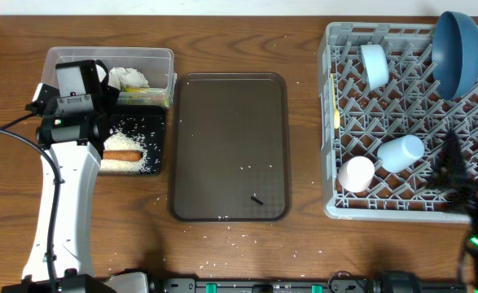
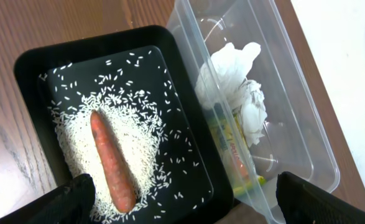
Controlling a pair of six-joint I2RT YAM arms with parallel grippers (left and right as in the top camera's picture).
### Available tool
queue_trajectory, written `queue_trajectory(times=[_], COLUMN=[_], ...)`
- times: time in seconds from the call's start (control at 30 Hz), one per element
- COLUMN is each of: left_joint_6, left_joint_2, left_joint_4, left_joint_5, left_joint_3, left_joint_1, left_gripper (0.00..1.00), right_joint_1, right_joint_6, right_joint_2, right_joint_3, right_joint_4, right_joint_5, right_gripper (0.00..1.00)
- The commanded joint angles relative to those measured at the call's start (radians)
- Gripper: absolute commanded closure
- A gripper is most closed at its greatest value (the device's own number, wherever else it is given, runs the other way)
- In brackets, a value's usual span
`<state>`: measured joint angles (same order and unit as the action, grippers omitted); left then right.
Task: Sort waste into correct bins and load items into the dishwasher rack
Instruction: 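Release the carrot and retract the right arm from the rack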
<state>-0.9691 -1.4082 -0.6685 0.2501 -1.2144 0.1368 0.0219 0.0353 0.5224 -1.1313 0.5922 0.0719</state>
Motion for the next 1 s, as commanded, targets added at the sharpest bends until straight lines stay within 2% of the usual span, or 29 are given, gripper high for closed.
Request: queue_trajectory(times=[0.0, 0.1, 0.23, 0.4, 0.53, 0.87, 0.97], left_joint_6=[0.007, 0.007, 0.007, 0.007, 0.007, 0.007, 0.007], left_joint_2=[-0.003, -0.003, -0.003, -0.003, -0.003, -0.003, -0.003], left_joint_4=[0.0, 0.0, 0.0, 0.0, 0.0, 0.0, 0.0], left_joint_5=[0.004, 0.004, 0.004, 0.004, 0.004, 0.004, 0.004], left_joint_3=[-0.009, -0.009, -0.009, -0.009, -0.009, -0.009, -0.009], left_joint_1=[0.002, 0.002, 0.002, 0.002, 0.002, 0.002, 0.002], left_gripper=[0.06, 0.06, 0.05, 0.05, 0.05, 0.05, 0.05], right_joint_1=[0.023, 0.023, 0.022, -0.011, -0.043, -0.071, -0.07], right_joint_6=[-0.006, 0.057, 0.122, 0.125, 0.125, 0.125, 0.125], right_joint_2=[-0.099, -0.174, -0.266, -0.368, -0.434, -0.518, -0.517], right_joint_3=[0.274, 0.521, 0.803, 1.014, 1.119, 1.126, 1.126], right_joint_4=[-0.2, -0.459, -0.713, -0.813, -0.821, -0.522, -0.518], right_joint_5=[-0.087, -0.106, -0.105, -0.067, -0.022, -0.061, -0.061], right_gripper=[0.01, 0.01, 0.01, 0.01, 0.01, 0.01, 0.01])
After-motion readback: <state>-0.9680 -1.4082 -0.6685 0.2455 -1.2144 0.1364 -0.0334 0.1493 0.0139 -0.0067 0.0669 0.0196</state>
